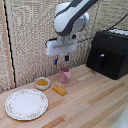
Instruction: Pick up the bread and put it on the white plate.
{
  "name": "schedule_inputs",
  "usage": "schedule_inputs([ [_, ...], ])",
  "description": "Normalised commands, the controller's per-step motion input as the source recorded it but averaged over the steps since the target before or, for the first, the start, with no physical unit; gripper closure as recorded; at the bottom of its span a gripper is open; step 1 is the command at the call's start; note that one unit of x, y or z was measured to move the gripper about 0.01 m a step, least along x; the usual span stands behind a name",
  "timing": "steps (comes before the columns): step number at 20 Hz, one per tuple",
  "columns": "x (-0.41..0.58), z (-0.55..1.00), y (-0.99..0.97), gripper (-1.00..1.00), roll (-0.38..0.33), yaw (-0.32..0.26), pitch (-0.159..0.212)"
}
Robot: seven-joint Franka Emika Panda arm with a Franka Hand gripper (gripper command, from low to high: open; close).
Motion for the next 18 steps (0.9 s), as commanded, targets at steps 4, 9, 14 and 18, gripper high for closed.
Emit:
schedule_inputs([
  [4, 0.099, -0.46, -0.12, -1.00, 0.000, 0.152, 0.002],
  [9, 0.054, -0.46, -0.08, -1.00, 0.000, 0.115, -0.001],
  [14, -0.004, -0.40, 0.00, -1.00, -0.001, 0.013, 0.006],
  [18, 0.000, -0.44, 0.00, -1.00, -0.003, 0.000, 0.011],
])
